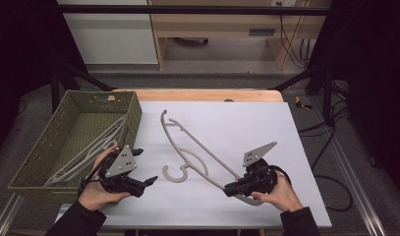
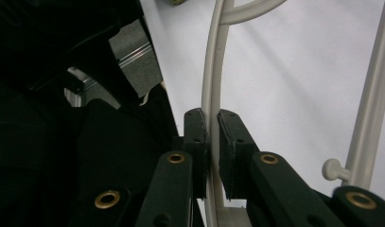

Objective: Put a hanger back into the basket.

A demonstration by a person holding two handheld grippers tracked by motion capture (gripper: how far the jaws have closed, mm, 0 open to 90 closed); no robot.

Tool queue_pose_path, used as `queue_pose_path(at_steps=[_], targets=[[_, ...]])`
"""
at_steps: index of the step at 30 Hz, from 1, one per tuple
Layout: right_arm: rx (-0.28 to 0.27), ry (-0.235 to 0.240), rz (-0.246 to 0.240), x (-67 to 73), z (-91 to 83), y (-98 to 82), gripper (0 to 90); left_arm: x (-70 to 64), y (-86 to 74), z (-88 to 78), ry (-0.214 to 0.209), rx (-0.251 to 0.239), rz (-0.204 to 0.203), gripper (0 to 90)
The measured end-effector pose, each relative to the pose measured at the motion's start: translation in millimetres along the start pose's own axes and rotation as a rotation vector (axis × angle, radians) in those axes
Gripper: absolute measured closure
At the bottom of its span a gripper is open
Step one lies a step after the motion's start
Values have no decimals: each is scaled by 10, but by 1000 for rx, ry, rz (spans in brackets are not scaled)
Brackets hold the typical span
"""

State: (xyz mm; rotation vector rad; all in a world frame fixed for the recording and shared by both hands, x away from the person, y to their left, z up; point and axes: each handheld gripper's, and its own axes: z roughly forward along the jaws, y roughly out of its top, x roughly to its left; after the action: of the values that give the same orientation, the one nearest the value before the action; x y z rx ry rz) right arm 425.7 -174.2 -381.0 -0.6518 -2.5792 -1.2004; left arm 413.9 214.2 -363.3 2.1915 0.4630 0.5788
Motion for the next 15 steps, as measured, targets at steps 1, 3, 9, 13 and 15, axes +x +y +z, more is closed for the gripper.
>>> queue_pose_path(at_steps=[1, 3, 9, 13, 15], targets=[[4, 5, -3, 6, 2, -1, 829, -8, 8, 4, -2, 1, 8, 114], [12, 16, -4, 20, 10, -4, 829, -22, 28, 12, -4, 5, 15, 118], [39, 55, -29, 42, 16, -35, 828, -70, 95, 43, 5, 29, 73, 117], [48, 67, -18, 52, 22, -44, 829, -105, 125, 68, 14, 45, 112, 128], [49, 79, -36, 49, 32, -47, 829, -117, 136, 79, 15, 52, 137, 143]])
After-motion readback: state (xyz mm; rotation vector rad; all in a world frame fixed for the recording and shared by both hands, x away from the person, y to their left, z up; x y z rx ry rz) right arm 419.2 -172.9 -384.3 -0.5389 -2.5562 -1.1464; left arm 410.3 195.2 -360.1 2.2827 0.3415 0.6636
